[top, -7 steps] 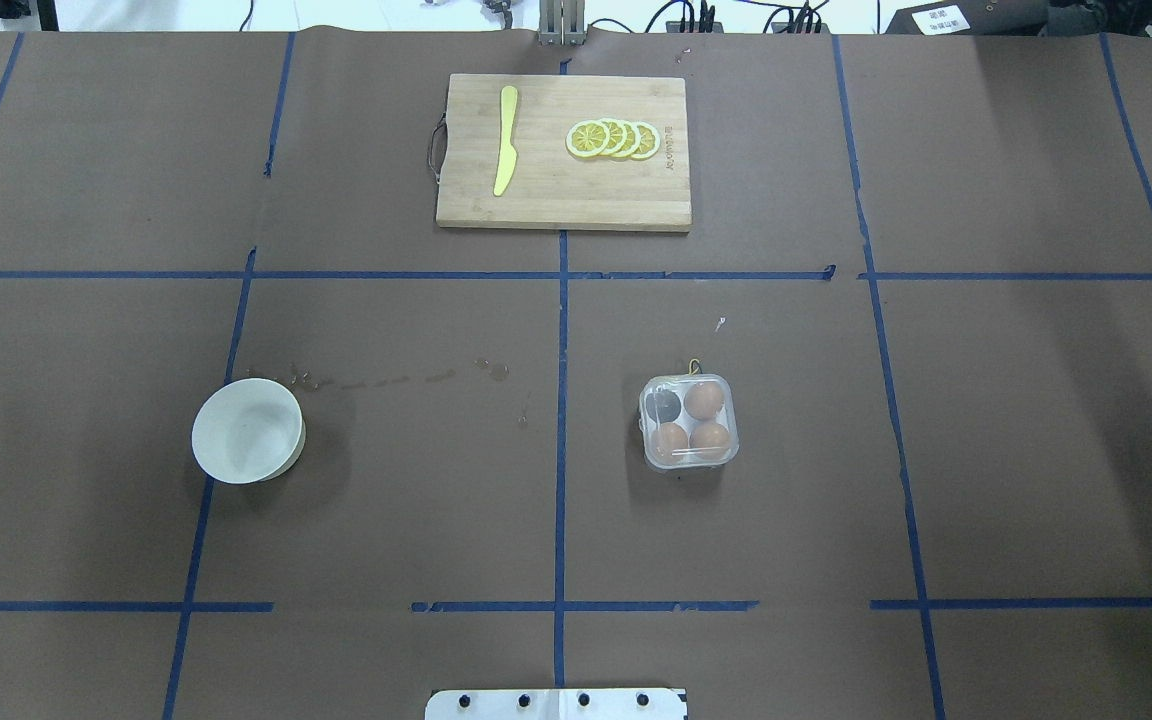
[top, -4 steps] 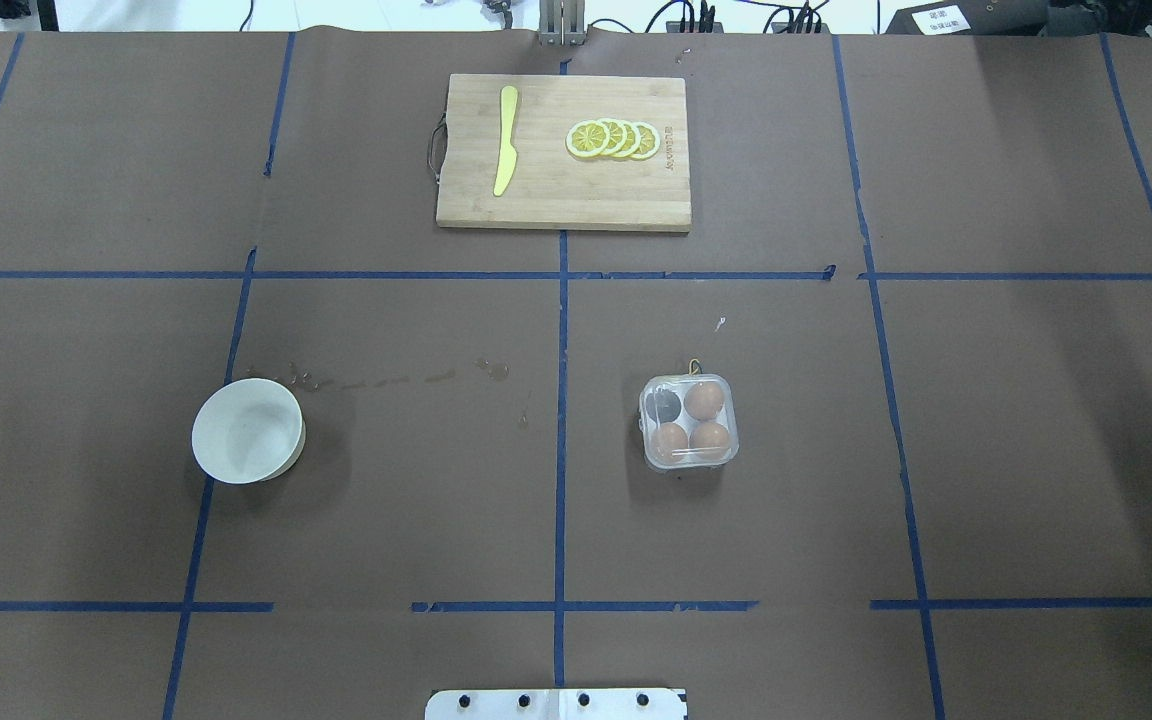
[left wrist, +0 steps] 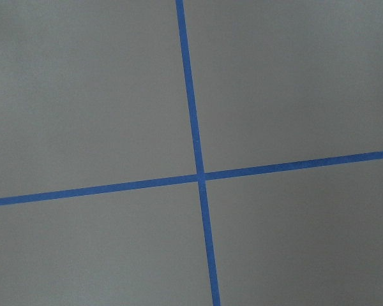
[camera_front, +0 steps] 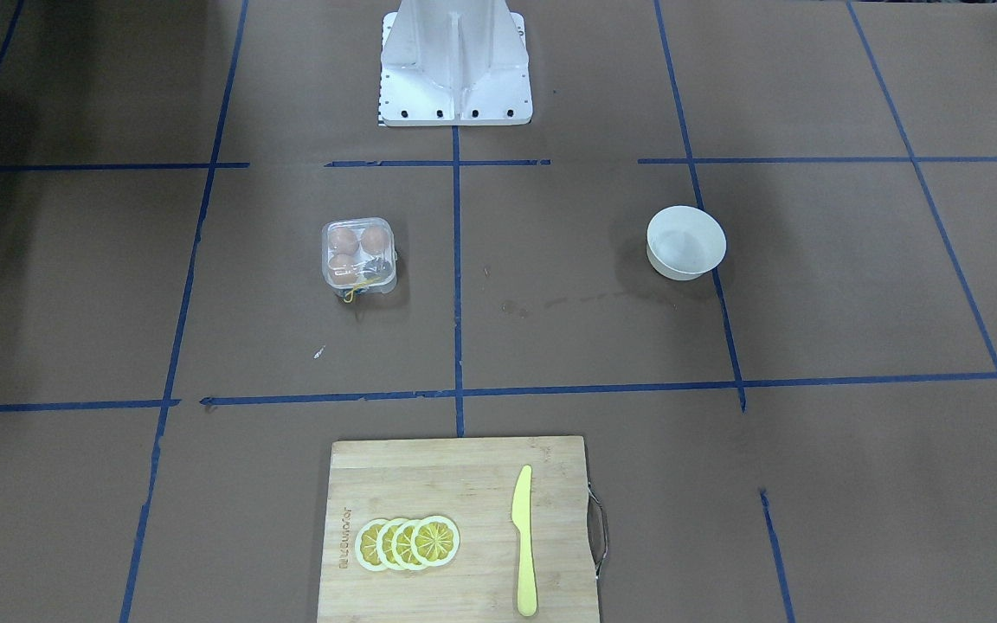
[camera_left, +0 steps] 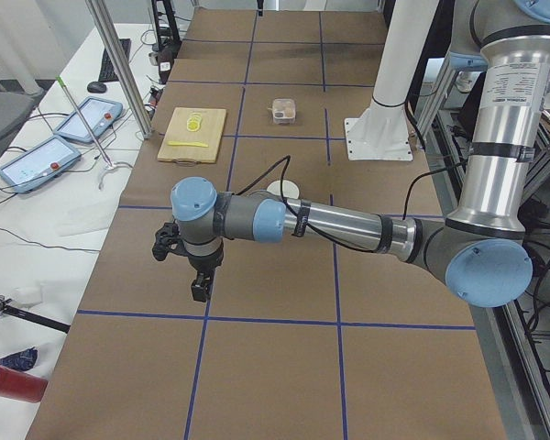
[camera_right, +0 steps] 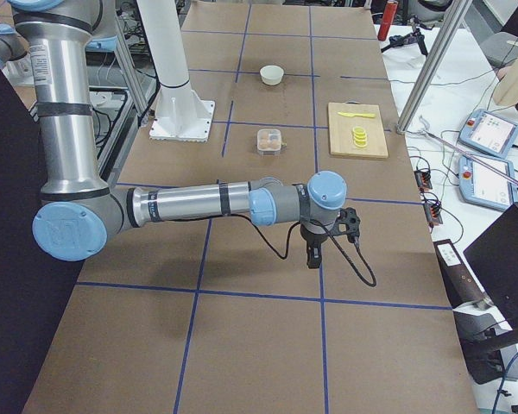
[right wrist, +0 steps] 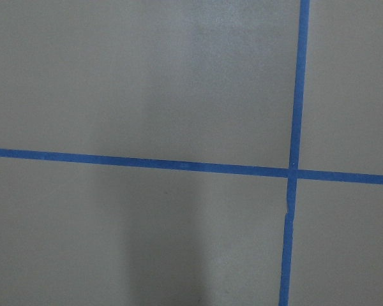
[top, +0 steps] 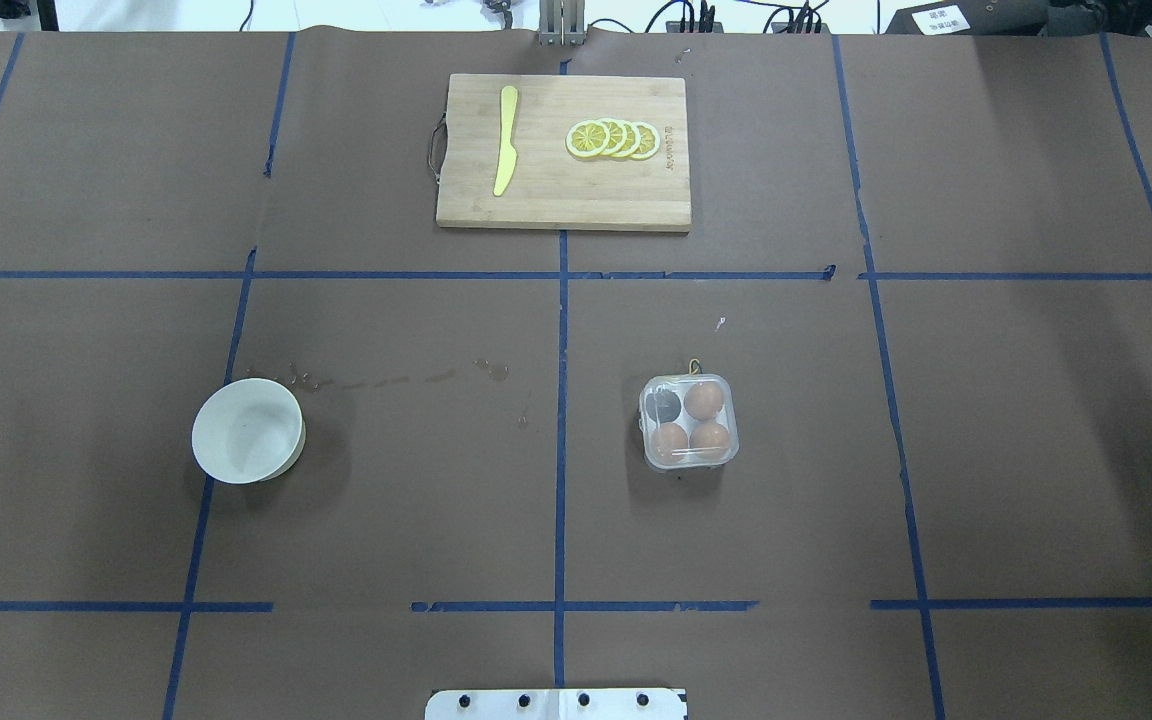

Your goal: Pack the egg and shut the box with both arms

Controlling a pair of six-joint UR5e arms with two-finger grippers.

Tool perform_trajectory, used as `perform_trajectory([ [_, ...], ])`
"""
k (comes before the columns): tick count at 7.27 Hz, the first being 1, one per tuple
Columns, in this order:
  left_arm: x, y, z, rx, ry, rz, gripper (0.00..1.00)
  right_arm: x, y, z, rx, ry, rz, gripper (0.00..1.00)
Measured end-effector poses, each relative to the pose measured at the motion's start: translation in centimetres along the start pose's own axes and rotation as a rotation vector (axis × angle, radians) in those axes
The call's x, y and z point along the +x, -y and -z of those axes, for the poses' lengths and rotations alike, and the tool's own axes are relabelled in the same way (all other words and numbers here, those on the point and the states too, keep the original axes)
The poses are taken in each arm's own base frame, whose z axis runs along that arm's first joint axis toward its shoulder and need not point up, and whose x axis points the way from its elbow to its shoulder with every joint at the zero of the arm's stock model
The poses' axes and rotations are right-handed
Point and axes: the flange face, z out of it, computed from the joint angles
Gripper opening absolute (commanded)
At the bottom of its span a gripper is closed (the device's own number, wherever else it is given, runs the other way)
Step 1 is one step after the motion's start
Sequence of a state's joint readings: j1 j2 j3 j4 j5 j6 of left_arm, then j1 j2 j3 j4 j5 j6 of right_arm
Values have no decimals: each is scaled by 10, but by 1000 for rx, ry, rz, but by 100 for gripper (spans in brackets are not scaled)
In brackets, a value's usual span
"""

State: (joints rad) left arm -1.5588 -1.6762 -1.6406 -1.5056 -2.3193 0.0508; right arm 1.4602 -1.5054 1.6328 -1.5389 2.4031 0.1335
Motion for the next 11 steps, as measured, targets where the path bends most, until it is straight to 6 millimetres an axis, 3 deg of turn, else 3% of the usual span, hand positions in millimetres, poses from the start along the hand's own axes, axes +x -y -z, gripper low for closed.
perform_trajectory([
  [11, 9, 7, 4, 10, -22, -17, 100, 3, -4, 0, -1, 9, -6, 100],
])
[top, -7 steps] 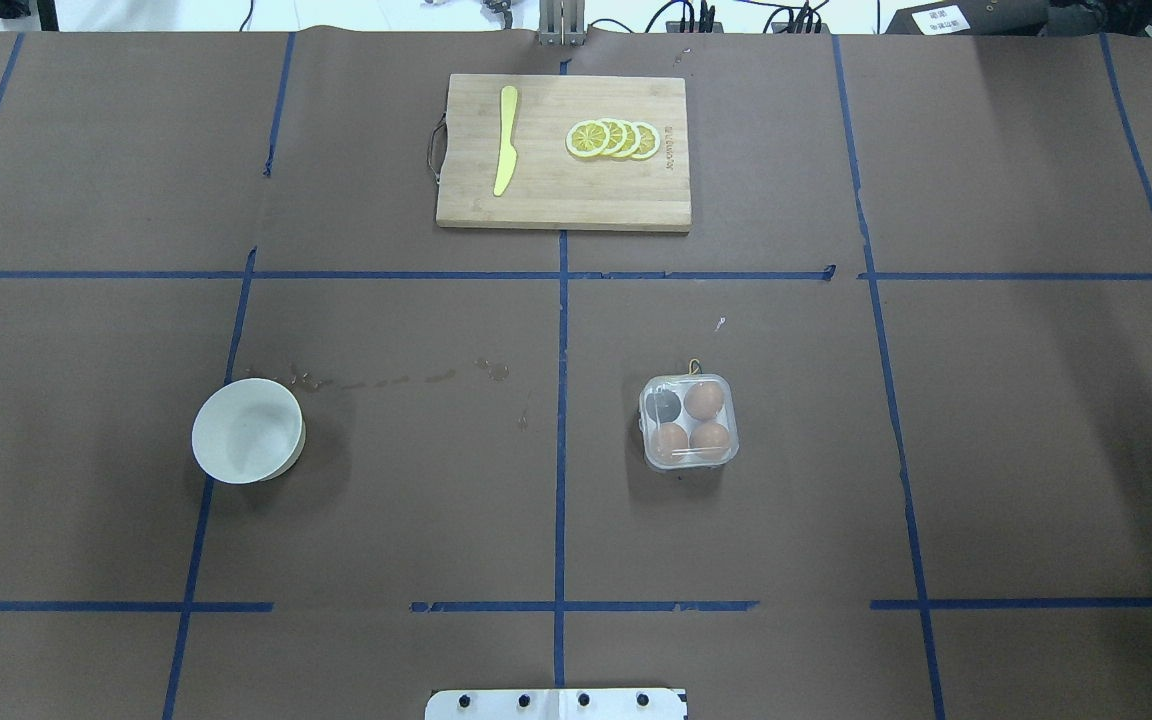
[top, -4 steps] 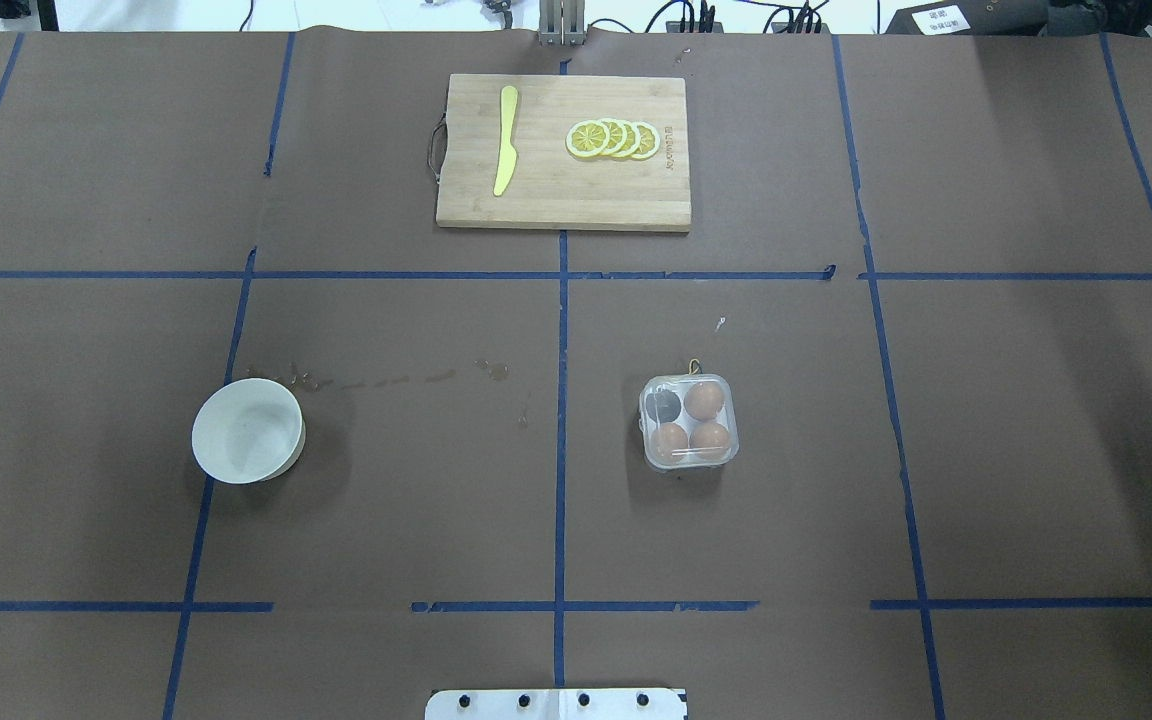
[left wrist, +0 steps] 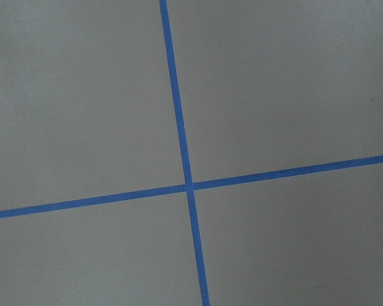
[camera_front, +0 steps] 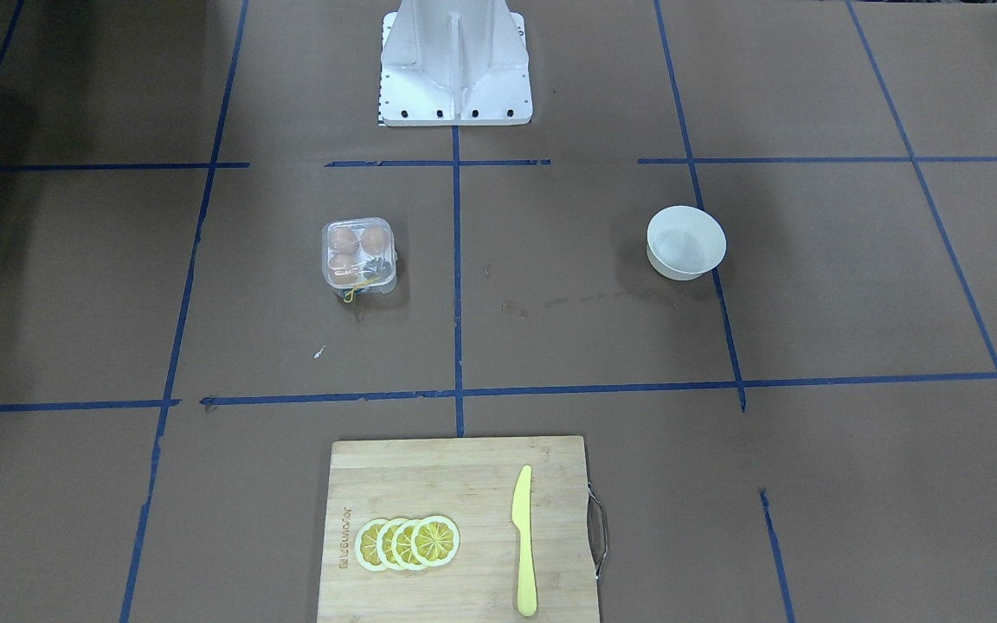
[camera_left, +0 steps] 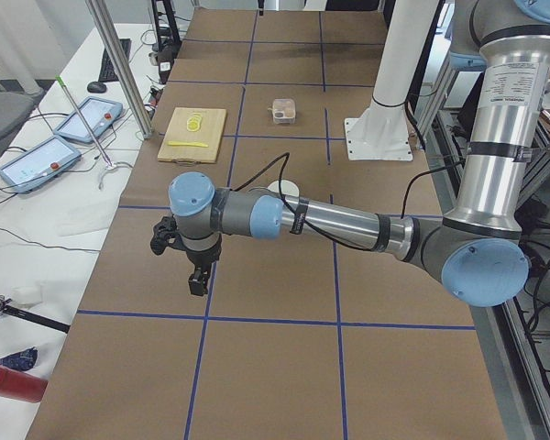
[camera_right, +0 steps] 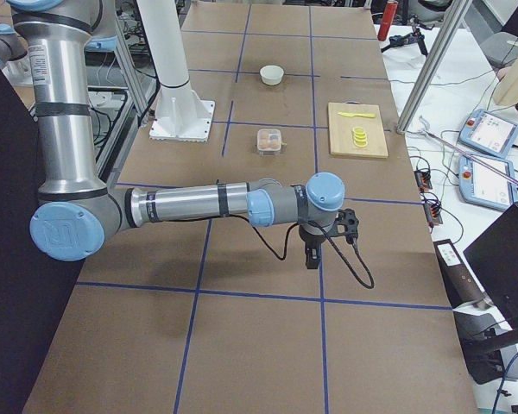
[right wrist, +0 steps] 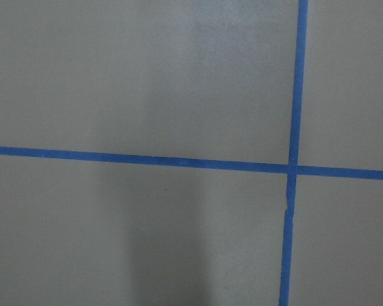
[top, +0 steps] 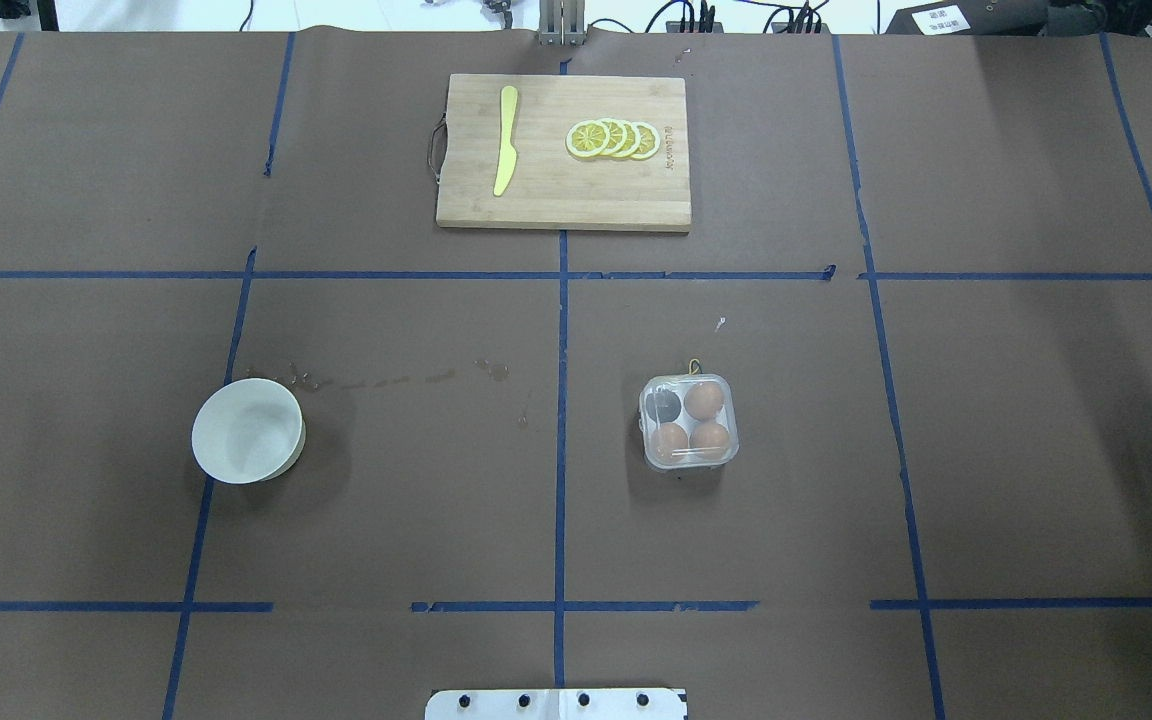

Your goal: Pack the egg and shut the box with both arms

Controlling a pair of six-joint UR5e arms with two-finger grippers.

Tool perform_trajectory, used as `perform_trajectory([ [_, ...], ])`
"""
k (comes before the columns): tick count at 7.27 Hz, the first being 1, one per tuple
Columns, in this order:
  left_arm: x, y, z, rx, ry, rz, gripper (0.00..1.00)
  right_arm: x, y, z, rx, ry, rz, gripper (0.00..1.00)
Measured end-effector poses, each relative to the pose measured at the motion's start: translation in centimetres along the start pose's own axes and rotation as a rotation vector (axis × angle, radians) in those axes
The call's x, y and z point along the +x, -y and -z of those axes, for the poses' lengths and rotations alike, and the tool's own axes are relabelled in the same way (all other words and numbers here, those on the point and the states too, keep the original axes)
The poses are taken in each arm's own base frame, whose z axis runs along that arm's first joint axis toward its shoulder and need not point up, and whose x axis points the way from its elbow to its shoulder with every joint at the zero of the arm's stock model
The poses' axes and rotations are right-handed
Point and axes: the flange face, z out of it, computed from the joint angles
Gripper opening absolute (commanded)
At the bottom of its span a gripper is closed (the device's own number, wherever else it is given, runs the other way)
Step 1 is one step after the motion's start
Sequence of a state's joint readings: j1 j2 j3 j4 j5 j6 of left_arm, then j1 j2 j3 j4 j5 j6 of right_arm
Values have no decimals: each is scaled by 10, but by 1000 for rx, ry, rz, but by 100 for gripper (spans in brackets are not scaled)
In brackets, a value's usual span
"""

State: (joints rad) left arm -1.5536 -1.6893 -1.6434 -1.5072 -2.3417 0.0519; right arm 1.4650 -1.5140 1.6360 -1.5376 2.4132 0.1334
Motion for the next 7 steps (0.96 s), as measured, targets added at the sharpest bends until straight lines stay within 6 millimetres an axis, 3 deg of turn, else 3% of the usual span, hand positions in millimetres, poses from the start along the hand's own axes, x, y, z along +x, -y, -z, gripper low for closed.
perform_trajectory([
  [7, 8, 8, 9, 18, 2, -20, 100, -2, 4, 0, 5, -1, 11, 100],
])
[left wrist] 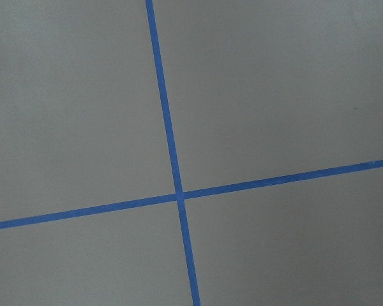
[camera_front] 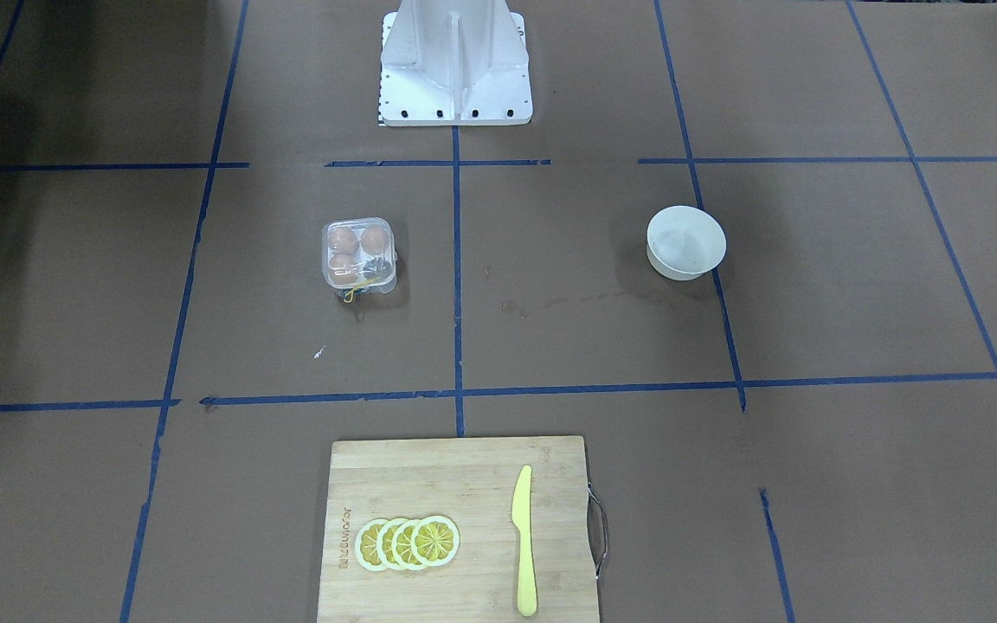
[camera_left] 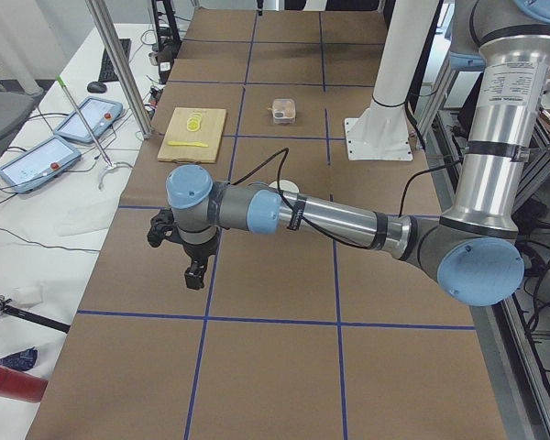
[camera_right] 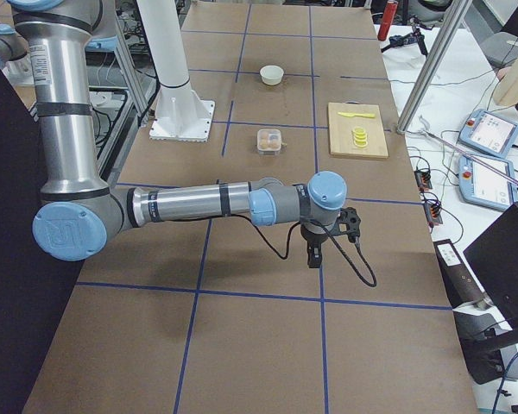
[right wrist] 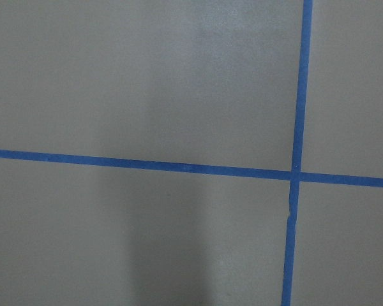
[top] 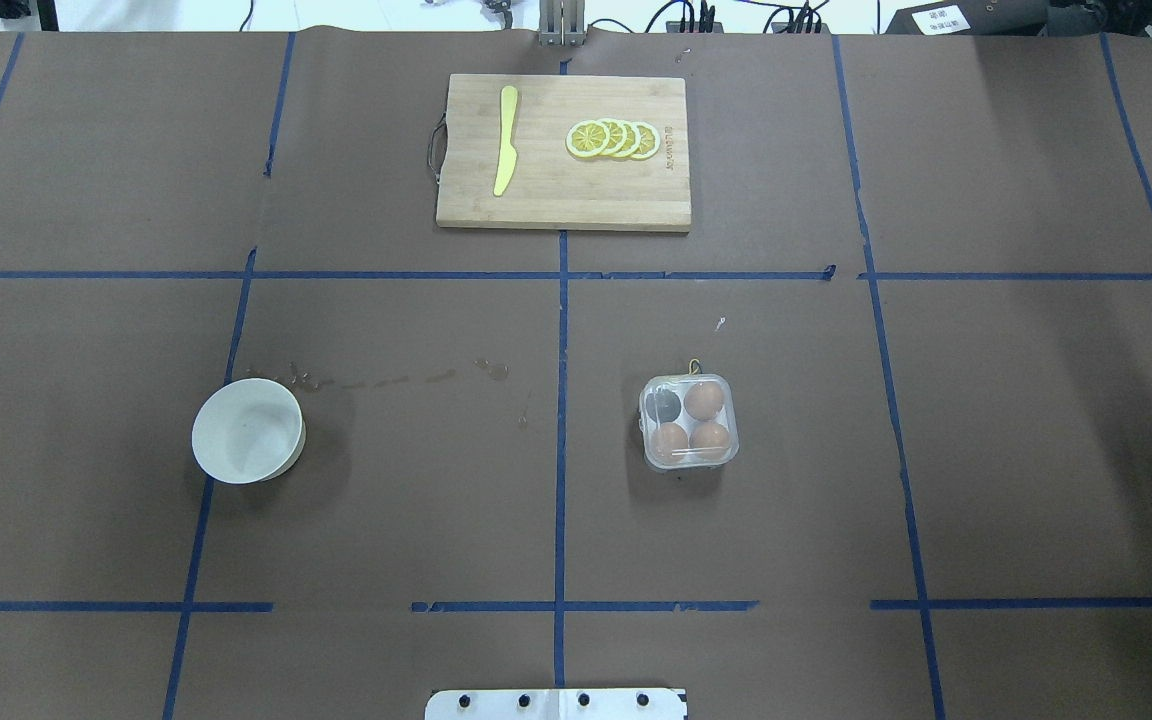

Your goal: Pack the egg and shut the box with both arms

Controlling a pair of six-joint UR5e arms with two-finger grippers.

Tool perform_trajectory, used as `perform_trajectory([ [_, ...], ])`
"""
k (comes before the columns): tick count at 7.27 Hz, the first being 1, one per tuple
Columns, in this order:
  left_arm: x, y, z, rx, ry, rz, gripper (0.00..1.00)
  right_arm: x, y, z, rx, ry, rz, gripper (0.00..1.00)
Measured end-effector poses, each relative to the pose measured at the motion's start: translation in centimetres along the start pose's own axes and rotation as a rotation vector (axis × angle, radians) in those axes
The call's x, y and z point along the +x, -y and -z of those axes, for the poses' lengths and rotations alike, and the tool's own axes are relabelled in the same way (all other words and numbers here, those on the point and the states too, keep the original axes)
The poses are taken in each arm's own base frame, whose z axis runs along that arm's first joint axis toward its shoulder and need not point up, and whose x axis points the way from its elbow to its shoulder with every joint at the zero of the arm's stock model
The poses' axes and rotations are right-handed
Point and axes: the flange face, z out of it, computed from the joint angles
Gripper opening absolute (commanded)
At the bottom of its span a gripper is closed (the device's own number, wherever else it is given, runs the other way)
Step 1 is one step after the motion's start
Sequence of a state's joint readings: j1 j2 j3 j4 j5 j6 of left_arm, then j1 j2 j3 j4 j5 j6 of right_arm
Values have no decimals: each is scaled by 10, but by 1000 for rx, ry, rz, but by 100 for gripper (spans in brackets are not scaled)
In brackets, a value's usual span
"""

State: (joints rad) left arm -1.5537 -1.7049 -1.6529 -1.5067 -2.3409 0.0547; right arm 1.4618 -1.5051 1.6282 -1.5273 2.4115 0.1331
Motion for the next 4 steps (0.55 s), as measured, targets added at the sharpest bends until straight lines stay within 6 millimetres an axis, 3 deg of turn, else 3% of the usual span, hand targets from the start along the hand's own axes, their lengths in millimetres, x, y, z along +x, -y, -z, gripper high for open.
perform_trajectory([
  [4, 0, 0, 0, 3, 0, -4, 100, -2, 1, -1, 3, 1, 9, 100],
])
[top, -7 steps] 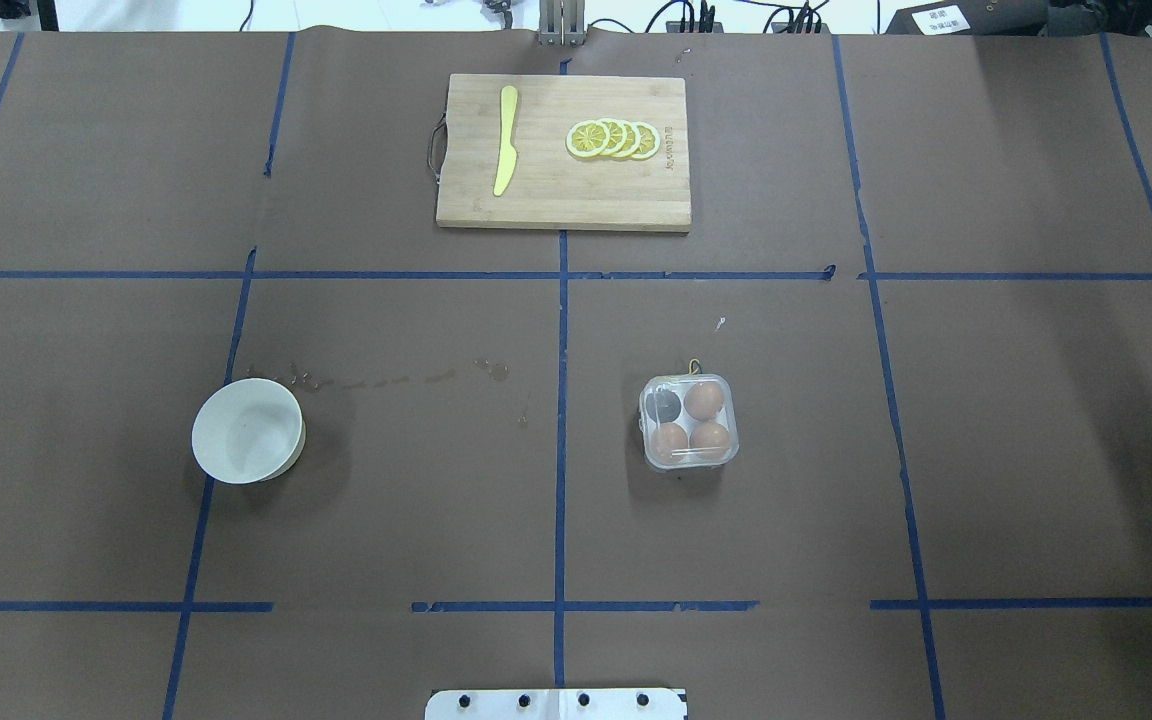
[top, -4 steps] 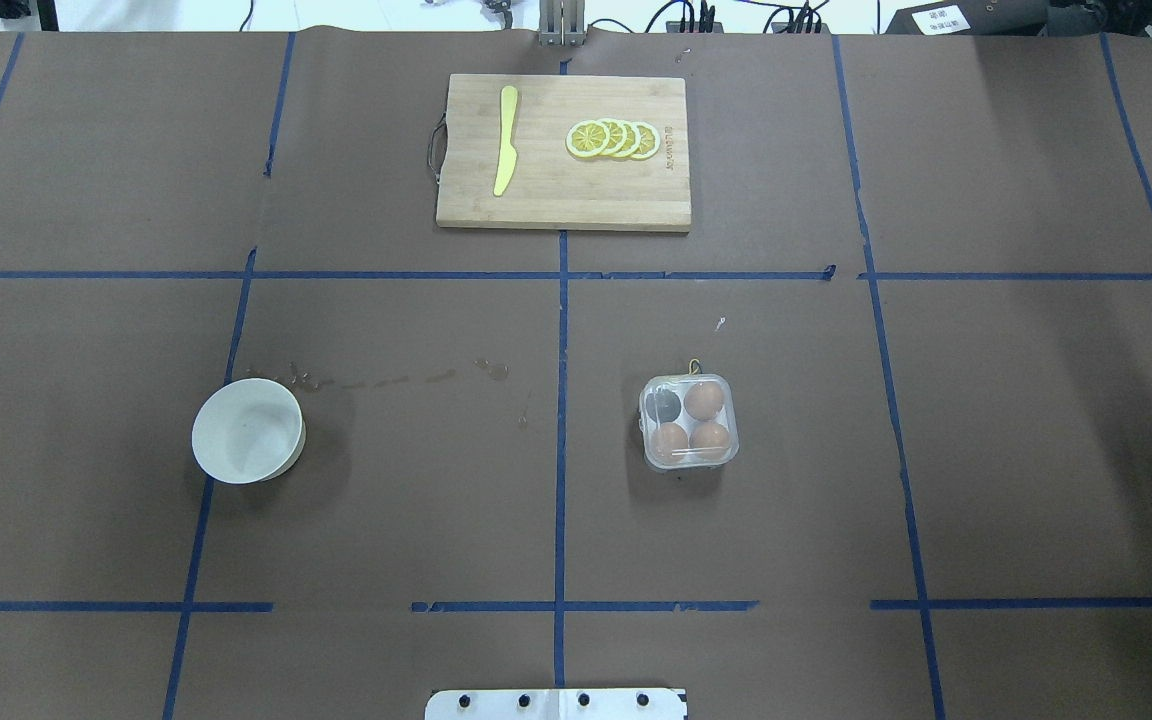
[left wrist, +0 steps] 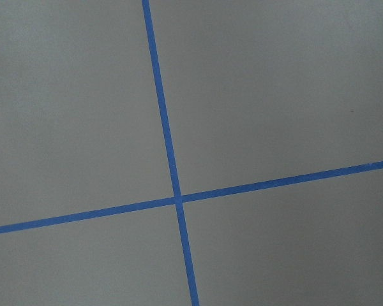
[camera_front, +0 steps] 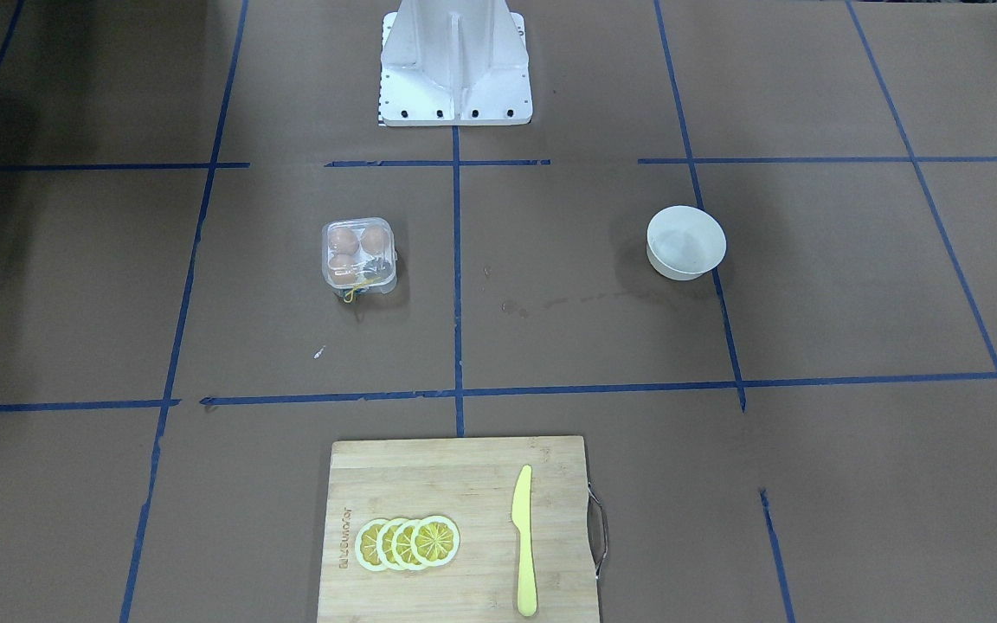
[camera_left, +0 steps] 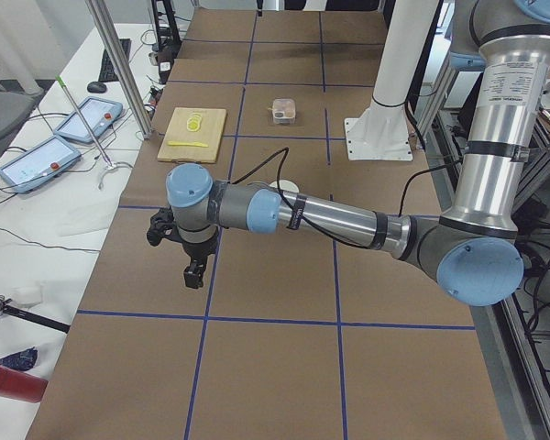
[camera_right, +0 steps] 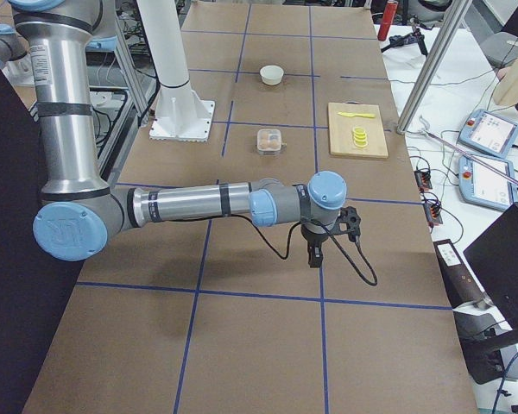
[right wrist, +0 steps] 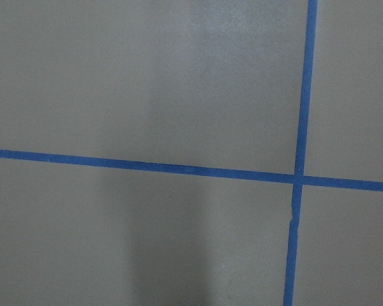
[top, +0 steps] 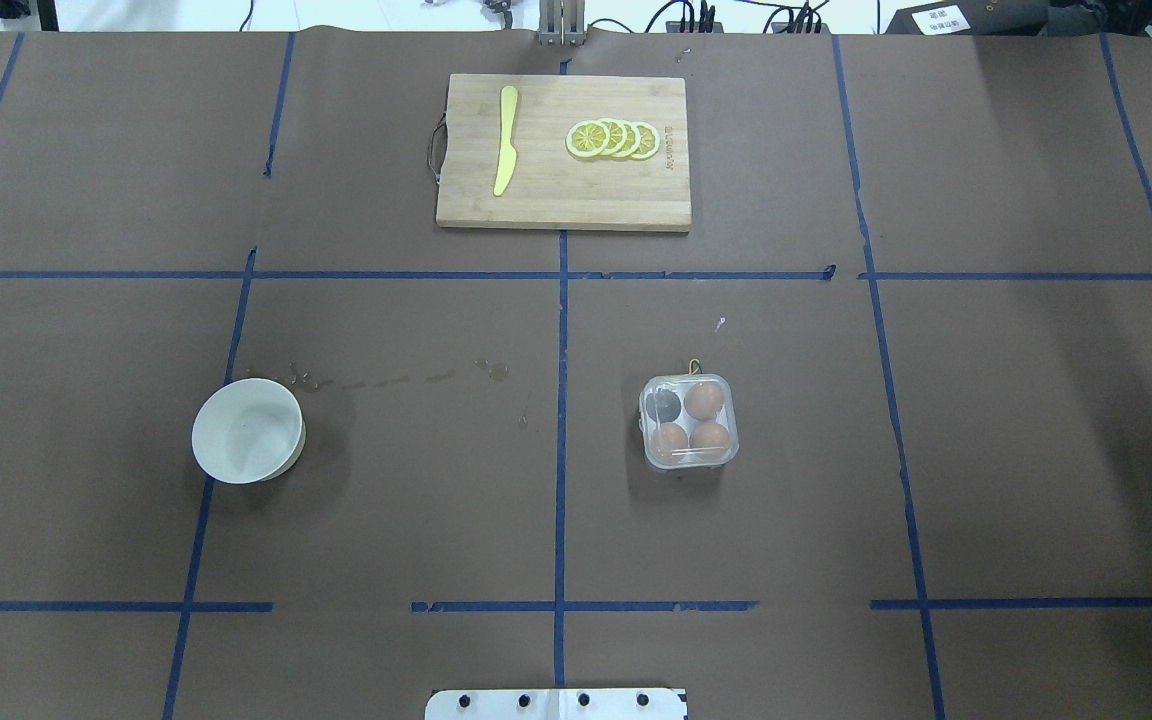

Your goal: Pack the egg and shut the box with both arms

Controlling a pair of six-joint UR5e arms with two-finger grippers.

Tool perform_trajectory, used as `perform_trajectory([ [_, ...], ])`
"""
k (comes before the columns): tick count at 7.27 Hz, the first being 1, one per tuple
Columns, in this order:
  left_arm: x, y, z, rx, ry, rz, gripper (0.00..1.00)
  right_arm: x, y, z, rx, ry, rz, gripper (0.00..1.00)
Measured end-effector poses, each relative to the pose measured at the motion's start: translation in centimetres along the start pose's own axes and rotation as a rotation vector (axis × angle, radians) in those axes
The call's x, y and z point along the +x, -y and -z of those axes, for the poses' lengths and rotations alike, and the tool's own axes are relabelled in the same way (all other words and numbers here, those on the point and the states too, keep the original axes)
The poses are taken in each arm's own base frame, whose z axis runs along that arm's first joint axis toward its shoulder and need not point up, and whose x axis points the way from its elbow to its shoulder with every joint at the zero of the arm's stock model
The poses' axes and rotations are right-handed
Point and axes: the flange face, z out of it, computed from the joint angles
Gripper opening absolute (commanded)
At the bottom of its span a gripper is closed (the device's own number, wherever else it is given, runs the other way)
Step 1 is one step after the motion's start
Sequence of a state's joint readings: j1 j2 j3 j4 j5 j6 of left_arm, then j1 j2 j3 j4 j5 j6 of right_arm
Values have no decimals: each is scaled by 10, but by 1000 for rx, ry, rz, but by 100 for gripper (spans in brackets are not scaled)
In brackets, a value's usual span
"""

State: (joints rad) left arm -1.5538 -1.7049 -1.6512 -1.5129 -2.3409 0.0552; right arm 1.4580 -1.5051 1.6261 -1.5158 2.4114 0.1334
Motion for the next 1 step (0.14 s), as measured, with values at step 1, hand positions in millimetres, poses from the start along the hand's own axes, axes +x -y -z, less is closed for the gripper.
perform_trajectory([
  [1, -1, 0, -1, -1, -1, 1, 100, 0, -1, -1, -1, 0, -1, 100],
])
